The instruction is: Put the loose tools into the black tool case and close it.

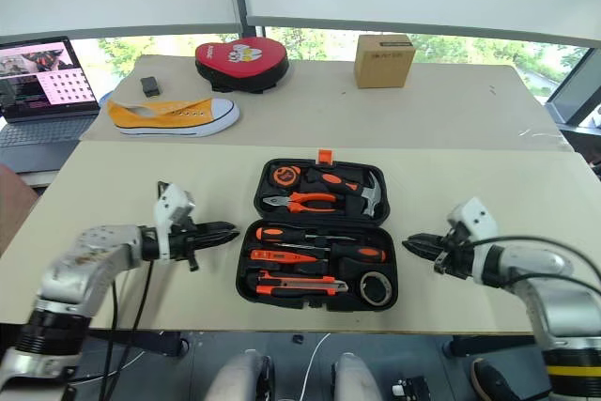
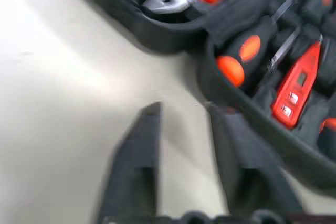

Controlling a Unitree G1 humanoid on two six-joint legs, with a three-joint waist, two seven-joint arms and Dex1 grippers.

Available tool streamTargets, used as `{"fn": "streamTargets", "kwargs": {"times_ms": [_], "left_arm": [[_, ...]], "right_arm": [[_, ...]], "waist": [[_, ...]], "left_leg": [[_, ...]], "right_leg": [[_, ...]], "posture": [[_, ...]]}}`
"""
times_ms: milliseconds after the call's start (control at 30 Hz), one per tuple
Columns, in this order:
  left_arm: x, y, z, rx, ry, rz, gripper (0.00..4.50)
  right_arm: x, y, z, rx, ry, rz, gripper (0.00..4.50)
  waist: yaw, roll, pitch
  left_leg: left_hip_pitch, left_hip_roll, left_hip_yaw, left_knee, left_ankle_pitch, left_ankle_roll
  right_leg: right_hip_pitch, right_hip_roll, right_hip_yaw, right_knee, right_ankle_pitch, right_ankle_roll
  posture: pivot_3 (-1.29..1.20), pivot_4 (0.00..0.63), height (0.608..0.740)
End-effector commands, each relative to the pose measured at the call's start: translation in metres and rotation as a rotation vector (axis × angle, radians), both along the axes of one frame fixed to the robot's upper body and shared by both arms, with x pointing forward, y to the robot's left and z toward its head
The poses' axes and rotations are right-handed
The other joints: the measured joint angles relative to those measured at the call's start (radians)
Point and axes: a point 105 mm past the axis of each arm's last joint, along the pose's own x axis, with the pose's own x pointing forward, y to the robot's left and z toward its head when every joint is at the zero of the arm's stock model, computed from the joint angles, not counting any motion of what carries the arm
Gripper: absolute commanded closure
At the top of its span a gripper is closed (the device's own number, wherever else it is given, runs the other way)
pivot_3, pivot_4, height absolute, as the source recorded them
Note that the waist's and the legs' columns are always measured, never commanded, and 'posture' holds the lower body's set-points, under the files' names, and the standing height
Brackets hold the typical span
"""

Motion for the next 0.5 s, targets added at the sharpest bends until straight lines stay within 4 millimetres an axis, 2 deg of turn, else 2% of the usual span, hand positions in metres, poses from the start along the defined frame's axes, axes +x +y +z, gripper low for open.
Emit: {"fn": "streamTargets", "kwargs": {"times_ms": [33, 100, 167, 200, 367, 500], "left_arm": [[0.008, -0.004, 0.021, -0.007, 0.053, 0.018, 1.39], [0.030, -0.003, 0.022, 0.005, 0.100, 0.119, 0.70], [0.046, -0.006, 0.025, -0.008, 0.126, 0.191, 0.03], [0.051, -0.008, 0.026, -0.019, 0.139, 0.213, 0.00], [0.068, -0.025, 0.024, -0.010, 0.152, 0.235, 0.00], [0.079, -0.032, 0.015, -0.003, 0.160, 0.250, 0.00]], "right_arm": [[0.013, -0.017, 0.016, -0.173, 0.062, -0.133, 1.57], [0.028, -0.008, 0.032, -0.093, 0.060, -0.136, 0.90], [0.038, -0.002, 0.038, -0.057, 0.094, -0.151, 0.21], [0.041, -0.001, 0.037, -0.059, 0.117, -0.162, 0.04], [0.065, 0.015, 0.038, -0.079, 0.168, -0.202, 0.04], [0.079, 0.018, 0.029, -0.124, 0.194, -0.239, 0.04]], "waist": [[0.003, 0.000, 0.000], [0.003, -0.001, 0.000], [0.002, -0.001, 0.001], [0.001, -0.001, 0.001], [-0.002, -0.001, 0.001], [-0.002, -0.001, 0.001]], "left_leg": [[0.000, 0.000, 0.000, 0.000, 0.000, 0.000], [0.001, -0.002, 0.000, 0.000, 0.000, 0.000], [0.002, -0.005, 0.000, 0.000, 0.001, 0.000], [0.002, -0.007, -0.001, -0.001, 0.001, 0.000], [-0.005, -0.007, -0.004, 0.000, 0.001, 0.000], [-0.011, -0.007, -0.004, 0.000, 0.002, -0.001]], "right_leg": [[0.000, 0.000, 0.000, 0.000, 0.000, 0.000], [0.001, -0.001, 0.000, 0.000, 0.000, 0.000], [0.001, 0.000, 0.001, 0.000, 0.000, 0.000], [0.001, 0.000, 0.001, 0.000, 0.000, 0.000], [-0.005, -0.001, 0.002, 0.000, 0.000, 0.000], [-0.012, -0.001, 0.003, 0.002, 0.000, 0.000]], "posture": [[0.00, 0.150, 0.740], [0.00, 0.150, 0.740], [0.00, 0.150, 0.740], [0.00, 0.150, 0.740], [0.00, 0.150, 0.740], [0.00, 0.150, 0.740]]}}
